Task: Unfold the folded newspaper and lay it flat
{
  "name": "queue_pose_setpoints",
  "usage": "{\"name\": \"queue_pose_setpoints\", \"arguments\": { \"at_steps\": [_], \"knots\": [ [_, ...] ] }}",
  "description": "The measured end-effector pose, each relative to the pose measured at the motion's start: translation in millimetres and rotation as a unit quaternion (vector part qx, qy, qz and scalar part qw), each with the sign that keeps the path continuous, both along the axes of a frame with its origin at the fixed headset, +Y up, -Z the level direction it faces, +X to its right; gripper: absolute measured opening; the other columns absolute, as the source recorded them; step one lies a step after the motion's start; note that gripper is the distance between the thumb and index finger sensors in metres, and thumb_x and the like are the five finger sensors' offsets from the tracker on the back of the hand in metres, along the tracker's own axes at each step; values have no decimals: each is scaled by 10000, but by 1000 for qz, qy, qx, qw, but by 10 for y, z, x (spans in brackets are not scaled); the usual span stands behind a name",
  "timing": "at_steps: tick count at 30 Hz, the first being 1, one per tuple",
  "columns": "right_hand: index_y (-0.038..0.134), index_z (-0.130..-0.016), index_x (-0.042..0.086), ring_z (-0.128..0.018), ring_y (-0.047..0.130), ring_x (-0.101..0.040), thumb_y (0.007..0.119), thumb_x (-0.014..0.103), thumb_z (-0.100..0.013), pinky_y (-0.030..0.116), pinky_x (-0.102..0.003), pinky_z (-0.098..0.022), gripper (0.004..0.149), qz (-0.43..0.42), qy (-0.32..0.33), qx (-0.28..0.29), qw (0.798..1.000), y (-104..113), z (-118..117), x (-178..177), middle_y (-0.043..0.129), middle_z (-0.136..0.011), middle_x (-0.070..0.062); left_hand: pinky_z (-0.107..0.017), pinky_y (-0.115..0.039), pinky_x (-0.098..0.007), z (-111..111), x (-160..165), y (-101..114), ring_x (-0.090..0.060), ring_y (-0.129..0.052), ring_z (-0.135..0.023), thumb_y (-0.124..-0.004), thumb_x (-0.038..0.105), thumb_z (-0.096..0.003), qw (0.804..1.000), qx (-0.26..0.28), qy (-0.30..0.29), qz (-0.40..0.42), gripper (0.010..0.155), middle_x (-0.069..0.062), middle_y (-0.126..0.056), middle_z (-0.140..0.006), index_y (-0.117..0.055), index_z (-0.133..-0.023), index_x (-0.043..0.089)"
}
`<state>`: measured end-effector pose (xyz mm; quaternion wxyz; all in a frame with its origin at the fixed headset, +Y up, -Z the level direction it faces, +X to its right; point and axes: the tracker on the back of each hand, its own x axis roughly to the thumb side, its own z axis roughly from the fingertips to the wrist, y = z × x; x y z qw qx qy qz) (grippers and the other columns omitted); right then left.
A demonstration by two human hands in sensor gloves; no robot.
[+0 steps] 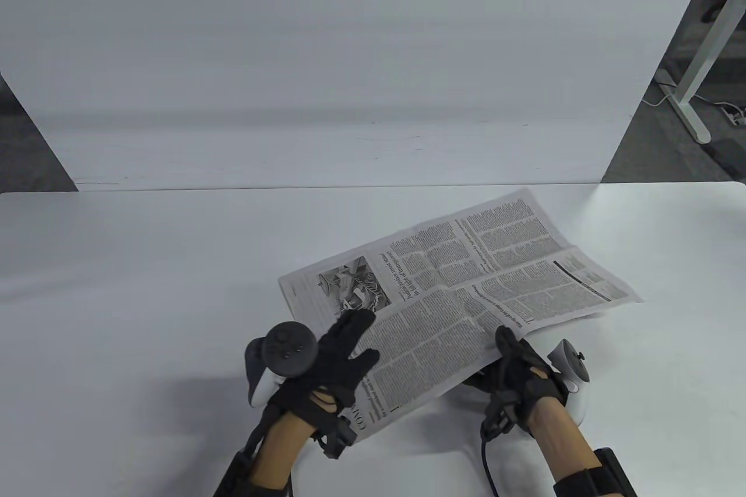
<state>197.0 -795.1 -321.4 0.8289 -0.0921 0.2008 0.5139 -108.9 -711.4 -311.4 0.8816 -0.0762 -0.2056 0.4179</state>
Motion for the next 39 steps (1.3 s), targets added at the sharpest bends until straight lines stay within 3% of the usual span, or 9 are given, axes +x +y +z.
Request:
{"name": "queue_pose_setpoints", "arguments": {
  "at_steps": [3,6,15,24,39],
  "knots": [
    [70,-996,328,-936,358,-648,522,387,-505,562,-720,-601,670,18,41,7,999,0,73,-246,175,-1117,-197,-701,-414,-715,152,351,-43,-618,-412,-1034,-776,447,-478,994,25,-47,-96,704,-223,-342,-1157,-505,-1087,222],
    [71,-995,320,-948,377,-627,525,386,-505,577,-717,-597,672,0,48,3,999,16,143,-391,192,-1116,-203,-716,-375,-720,221,489,-72,-609,-333,-1054,-786,458,-471,979,61,-59,-183,732,-193,-276,-1169,-465,-1092,243],
    [57,-992,300,-951,428,-609,529,391,-504,613,-705,-588,685,-27,75,1,997,57,256,-632,221,-1112,-214,-725,-384,-722,296,672,-155,-609,-321,-1061,-834,469,-447,950,103,-78,-285,825,-159,-249,-1169,-357,-1087,262],
    [50,-989,277,-944,462,-611,558,403,-505,632,-684,-594,713,-28,73,3,997,64,230,-566,235,-1106,-237,-631,-665,-642,268,591,-60,-535,-730,-951,-804,393,-455,971,124,-45,-201,621,-225,-694,-1054,-672,-1020,172],
    [46,-988,271,-921,475,-649,640,430,-507,678,-677,-577,780,-31,88,16,995,64,218,-573,213,-1095,-276,-506,-833,-539,175,399,-65,-452,-973,-774,-795,409,-451,988,84,8,-127,473,-172,-948,-883,-925,-843,177]
  ]
}}
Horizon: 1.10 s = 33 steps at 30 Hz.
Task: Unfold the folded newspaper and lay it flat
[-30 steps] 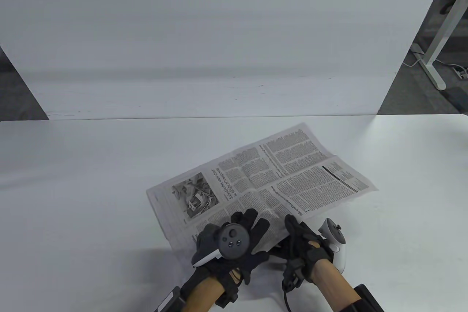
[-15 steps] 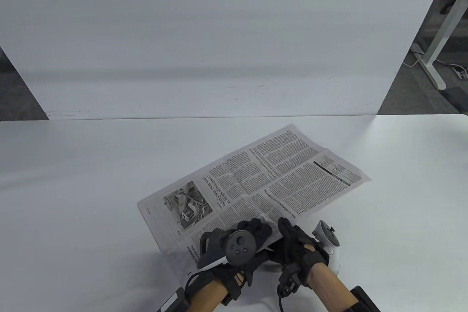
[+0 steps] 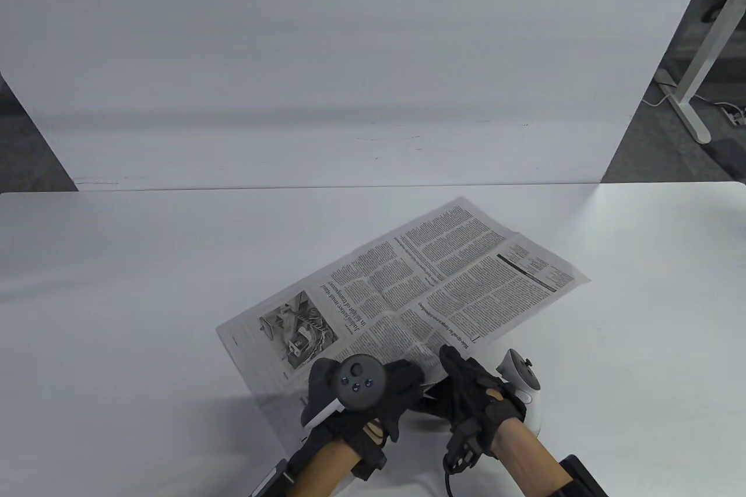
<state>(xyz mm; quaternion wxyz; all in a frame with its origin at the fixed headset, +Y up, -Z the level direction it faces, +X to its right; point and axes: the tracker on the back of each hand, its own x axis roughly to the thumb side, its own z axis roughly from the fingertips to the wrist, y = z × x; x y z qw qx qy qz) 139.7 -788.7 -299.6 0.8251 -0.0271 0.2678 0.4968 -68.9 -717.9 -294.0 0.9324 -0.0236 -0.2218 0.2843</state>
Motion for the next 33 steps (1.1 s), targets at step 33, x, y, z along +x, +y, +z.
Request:
{"name": "queue_pose_setpoints", "arguments": {
  "at_steps": [33],
  "knots": [
    [515,-998,35,-648,976,-544,713,140,-446,898,-532,-389,596,202,54,38,977,428,-442,960,784,-905,-345,-295,-949,-458,-76,-1153,1020,-382,-1176,-437,-820,356,-451,949,-51,184,251,411,-217,-1054,-698,-975,-746,116]
  ]
}}
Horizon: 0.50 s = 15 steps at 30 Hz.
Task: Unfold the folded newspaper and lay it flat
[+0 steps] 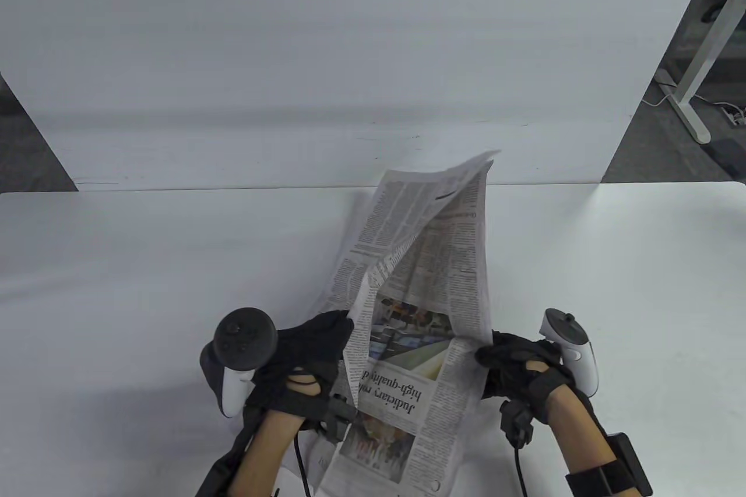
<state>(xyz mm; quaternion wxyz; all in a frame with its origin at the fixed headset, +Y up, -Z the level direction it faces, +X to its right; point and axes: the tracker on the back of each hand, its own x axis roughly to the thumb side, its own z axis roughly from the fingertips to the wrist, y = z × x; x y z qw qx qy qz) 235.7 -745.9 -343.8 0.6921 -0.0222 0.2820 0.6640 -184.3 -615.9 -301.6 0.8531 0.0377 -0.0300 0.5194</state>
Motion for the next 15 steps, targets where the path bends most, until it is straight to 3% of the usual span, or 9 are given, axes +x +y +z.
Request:
{"name": "queue_pose_setpoints", "arguments": {
  "at_steps": [3,6,10,15],
  "knots": [
    [558,-991,27,-623,995,-537,715,146,-443,901,-525,-378,583,38,4,-4,999,45,-86,385,815,-889,-340,-275,-956,-453,-81,-348,26,-374,-1188,-406,-833,357,-447,1000,-11,22,7,411,-223,-1064,-681,-986,-735,107],
    [596,-982,21,-609,1005,-530,723,160,-447,905,-514,-364,568,39,-1,9,999,24,-179,750,841,-872,-337,-283,-956,-451,-183,-668,-89,-369,-1188,-411,-832,362,-448,999,-31,41,8,410,-215,-1068,-680,-987,-734,112],
    [641,-966,6,-587,1017,-530,741,171,-456,907,-506,-349,545,46,-13,-8,999,-22,-243,1082,866,-852,-338,-283,-949,-460,-307,-1008,-371,-377,-1185,-409,-840,353,-444,995,-67,67,26,408,-225,-1068,-674,-992,-728,101],
    [691,-931,-18,-558,1033,-528,785,185,-445,917,-494,-316,535,118,-16,-25,993,-26,-354,1467,906,-819,-334,-286,-939,-470,-413,-1398,-718,-382,-1180,-403,-843,346,-442,988,-125,89,-9,403,-229,-1065,-676,-993,-720,95]
  ]
}}
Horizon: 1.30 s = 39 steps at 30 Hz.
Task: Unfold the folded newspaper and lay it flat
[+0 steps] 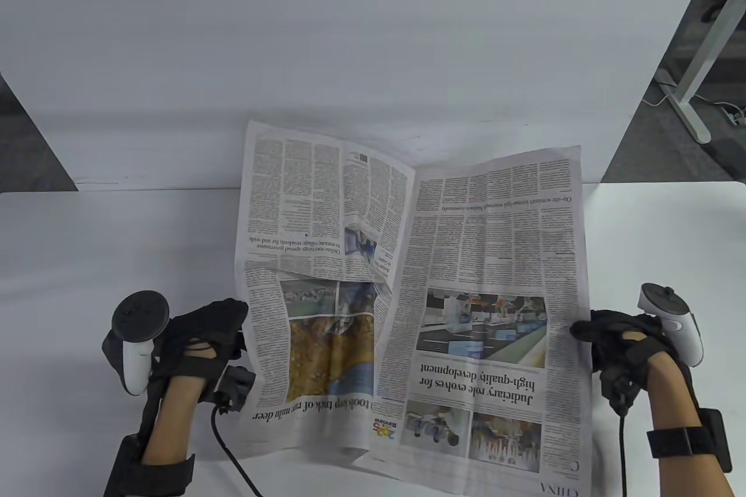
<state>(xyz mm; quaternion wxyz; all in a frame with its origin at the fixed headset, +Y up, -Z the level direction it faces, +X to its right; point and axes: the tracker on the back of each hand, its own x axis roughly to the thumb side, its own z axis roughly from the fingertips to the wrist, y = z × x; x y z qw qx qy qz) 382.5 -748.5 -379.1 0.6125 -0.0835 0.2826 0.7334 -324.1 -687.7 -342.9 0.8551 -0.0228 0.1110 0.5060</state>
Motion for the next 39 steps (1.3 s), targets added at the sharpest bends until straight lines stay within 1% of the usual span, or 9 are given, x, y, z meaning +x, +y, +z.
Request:
{"name": "queue_pose_setpoints", "arguments": {
  "at_steps": [4,8,17,23,29,31,33,36,39],
  "knots": [
    [688,-932,-21,-569,1028,-526,790,187,-446,917,-488,-320,538,66,14,-18,998,18,-67,241,909,-819,-333,-289,-931,-473,-17,-222,-175,-379,-1178,-399,-846,345,-441,997,-58,-5,-44,403,-230,-1066,-675,-995,-718,93],
    [700,-924,-26,-570,1024,-528,797,182,-440,916,-490,-316,536,112,5,-26,993,0,-66,369,915,-813,-337,-314,-892,-479,-3,-280,-294,-369,-1151,-386,-851,344,-437,990,-99,4,-103,396,-220,-1068,-672,-1003,-706,96],
    [673,-935,-29,-592,1006,-536,795,191,-443,909,-491,-327,553,117,6,-29,993,-21,-73,394,900,-829,-337,-325,-881,-476,-36,-281,-459,-344,-1138,-394,-855,359,-432,965,-174,12,-196,398,-213,-1078,-646,-1014,-688,99],
    [667,-936,-41,-601,1001,-534,800,186,-442,909,-488,-330,560,129,5,-43,991,-62,-109,395,900,-830,-343,-324,-881,-473,-39,-341,-525,-334,-1136,-397,-858,362,-429,960,-195,6,-201,397,-204,-1077,-639,-1020,-677,98],
    [652,-943,-38,-619,987,-535,797,198,-447,905,-486,-338,568,136,2,-50,989,-91,-127,332,899,-828,-346,-328,-881,-473,-31,-327,-482,-347,-1132,-396,-854,370,-430,950,-200,2,-238,397,-189,-1077,-643,-1018,-678,108],
    [567,-981,-29,-678,925,-570,814,266,-468,873,-509,-392,641,122,5,-54,991,-51,-128,342,823,-884,-367,-348,-875,-486,-21,-341,-475,-356,-1128,-434,-853,385,-430,951,-199,10,-238,401,-187,-1077,-650,-1017,-678,117],
    [489,-1005,-15,-739,843,-609,815,288,-476,826,-547,-442,691,127,-25,-38,991,32,-113,388,720,-946,-379,-377,-857,-507,0,-389,-433,-383,-1109,-481,-858,395,-430,948,-191,33,-251,412,-201,-1060,-681,-1004,-697,117],
    [411,-1022,22,-832,682,-643,806,287,-474,742,-610,-507,726,207,-90,-8,974,233,-46,480,601,-1000,-372,-446,-818,-541,52,-490,-338,-436,-1061,-592,-854,430,-430,938,-187,66,-285,469,-212,-998,-782,-954,-771,123],
    [350,-1041,92,-914,515,-643,799,298,-467,587,-684,-597,758,328,-135,60,933,507,67,467,460,-1070,-325,-560,-719,-599,153,-554,-135,-528,-913,-779,-837,454,-441,927,-154,114,-321,560,-211,-830,-963,-824,-915,156]
  ]
}}
